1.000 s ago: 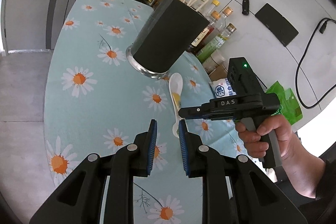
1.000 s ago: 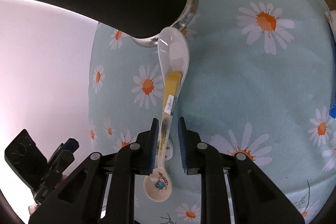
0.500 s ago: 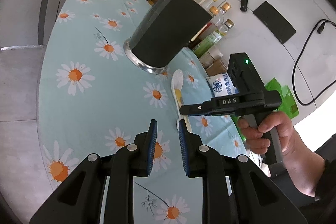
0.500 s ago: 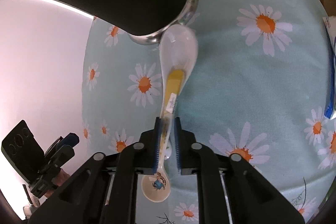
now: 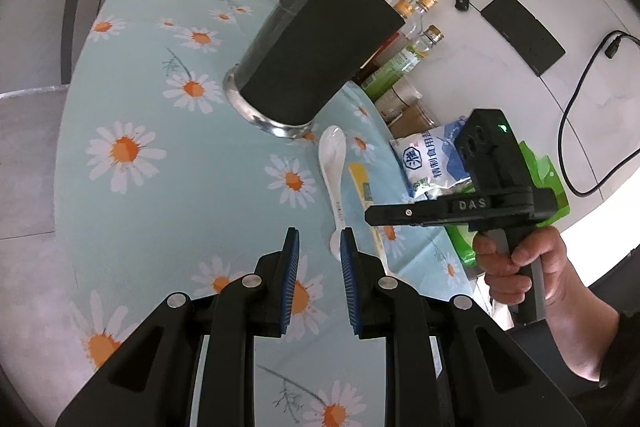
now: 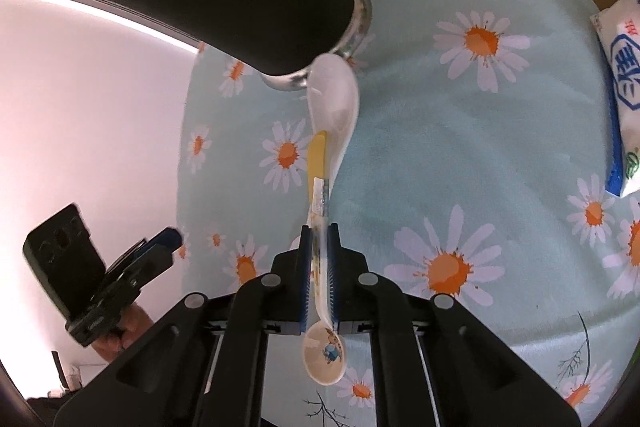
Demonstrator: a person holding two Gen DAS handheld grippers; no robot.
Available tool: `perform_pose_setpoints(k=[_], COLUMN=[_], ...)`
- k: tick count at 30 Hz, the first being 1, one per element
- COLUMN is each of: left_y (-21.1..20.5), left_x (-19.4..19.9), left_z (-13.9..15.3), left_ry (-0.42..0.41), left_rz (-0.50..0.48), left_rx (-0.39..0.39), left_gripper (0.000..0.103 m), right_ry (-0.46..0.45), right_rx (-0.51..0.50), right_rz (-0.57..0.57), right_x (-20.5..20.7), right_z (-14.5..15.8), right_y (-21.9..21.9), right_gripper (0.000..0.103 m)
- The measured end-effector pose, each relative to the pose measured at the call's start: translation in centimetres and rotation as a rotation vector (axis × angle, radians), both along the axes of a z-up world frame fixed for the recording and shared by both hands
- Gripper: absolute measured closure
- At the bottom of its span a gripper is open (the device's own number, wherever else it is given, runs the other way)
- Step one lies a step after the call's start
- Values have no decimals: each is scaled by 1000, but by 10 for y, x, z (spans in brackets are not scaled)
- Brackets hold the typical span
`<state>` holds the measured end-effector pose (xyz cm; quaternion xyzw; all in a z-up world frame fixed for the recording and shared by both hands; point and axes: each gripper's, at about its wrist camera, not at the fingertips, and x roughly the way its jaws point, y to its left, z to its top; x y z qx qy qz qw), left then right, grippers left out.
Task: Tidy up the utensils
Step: 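Close the right tool on the handle of the yellow-handled spoon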
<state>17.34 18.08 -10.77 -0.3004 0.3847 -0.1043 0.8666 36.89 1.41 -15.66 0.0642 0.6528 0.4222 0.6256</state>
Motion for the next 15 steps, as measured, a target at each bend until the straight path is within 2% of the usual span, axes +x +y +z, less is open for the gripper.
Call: perform_pose_setpoints(k=[7,12,13,14,15], left_y=[-2,-9,-11,-12,-14], left_x=[21,41,45,48,52], left_z=[0,-4,-4,-4,-4], left_ry=[20,63,69,72,77], left_rz=[11,-5,-9,-11,-10], left_rx=[2,22,31,46,60], left_gripper=[83,83,81,72,70], right_ry=[-8,2,-4,-9,-14], right_rx=[102,174,189,200,205], right_rz=[-20,-25,-21,-15,-17], right_x=[2,7,7,8,9], right_z=[2,3,5,6,7], right_y=[-25,-48,-53,-56,-60], right_gripper=[98,98,98,98,98])
